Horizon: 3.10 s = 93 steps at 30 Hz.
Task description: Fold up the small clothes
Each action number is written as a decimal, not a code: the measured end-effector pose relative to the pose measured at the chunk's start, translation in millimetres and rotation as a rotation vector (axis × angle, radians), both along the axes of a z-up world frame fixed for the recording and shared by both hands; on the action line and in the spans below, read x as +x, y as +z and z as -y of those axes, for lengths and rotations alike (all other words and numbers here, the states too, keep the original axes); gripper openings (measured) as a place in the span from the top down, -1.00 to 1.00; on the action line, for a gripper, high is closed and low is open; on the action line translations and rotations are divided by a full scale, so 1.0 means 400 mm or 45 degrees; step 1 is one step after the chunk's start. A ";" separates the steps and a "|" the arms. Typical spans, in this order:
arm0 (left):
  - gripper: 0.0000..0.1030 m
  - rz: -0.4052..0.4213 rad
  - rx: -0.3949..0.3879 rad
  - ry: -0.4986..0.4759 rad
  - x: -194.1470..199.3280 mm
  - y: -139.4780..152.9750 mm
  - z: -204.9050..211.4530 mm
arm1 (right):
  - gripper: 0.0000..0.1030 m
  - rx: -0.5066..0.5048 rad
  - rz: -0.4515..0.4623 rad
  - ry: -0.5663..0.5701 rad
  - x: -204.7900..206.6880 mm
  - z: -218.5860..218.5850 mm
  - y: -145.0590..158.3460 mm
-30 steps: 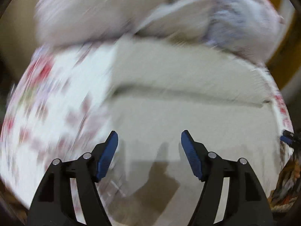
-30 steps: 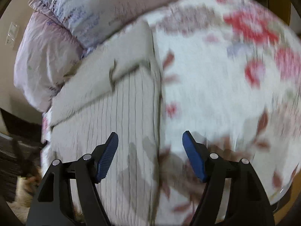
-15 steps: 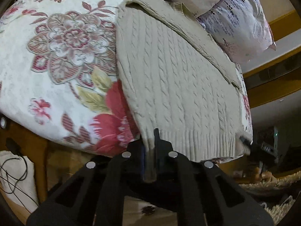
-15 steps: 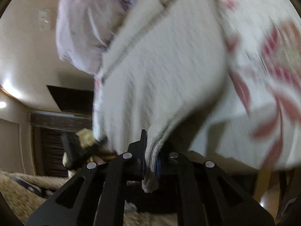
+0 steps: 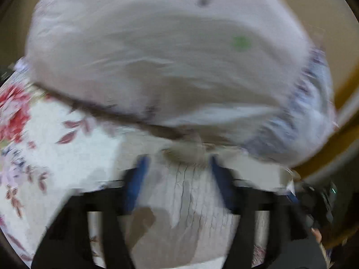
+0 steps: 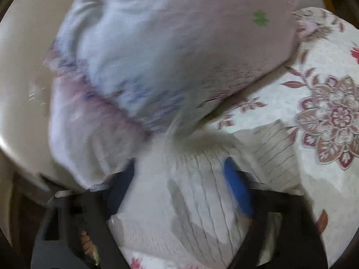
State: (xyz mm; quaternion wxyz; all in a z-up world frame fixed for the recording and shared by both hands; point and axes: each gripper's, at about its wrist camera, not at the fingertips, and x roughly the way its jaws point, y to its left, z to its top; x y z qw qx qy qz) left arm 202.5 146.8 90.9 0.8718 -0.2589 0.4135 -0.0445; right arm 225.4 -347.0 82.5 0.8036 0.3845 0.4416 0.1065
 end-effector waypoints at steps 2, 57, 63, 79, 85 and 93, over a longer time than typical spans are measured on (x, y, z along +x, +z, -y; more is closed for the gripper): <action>-0.44 -0.022 -0.032 -0.018 -0.021 -0.034 -0.032 | -0.66 0.055 0.015 0.021 -0.038 -0.009 -0.012; 0.04 -0.103 0.223 -0.466 -0.101 -0.104 0.439 | 0.23 -0.301 -0.233 0.498 -0.079 -0.133 -0.101; -0.62 -0.025 0.392 -0.272 -0.208 -0.056 0.359 | -0.38 -0.245 0.123 0.335 -0.219 -0.138 0.072; -0.96 -0.177 0.603 -0.300 -0.411 -0.180 0.420 | -0.97 -0.837 -0.085 0.281 -0.405 -0.222 -0.022; -0.97 -0.236 0.652 -0.277 -0.426 -0.219 0.437 | -0.97 -0.896 -0.196 0.370 -0.465 -0.279 -0.103; -0.97 -0.311 0.632 -0.250 -0.434 -0.216 0.432 | -0.97 -0.977 -0.204 0.375 -0.469 -0.299 -0.113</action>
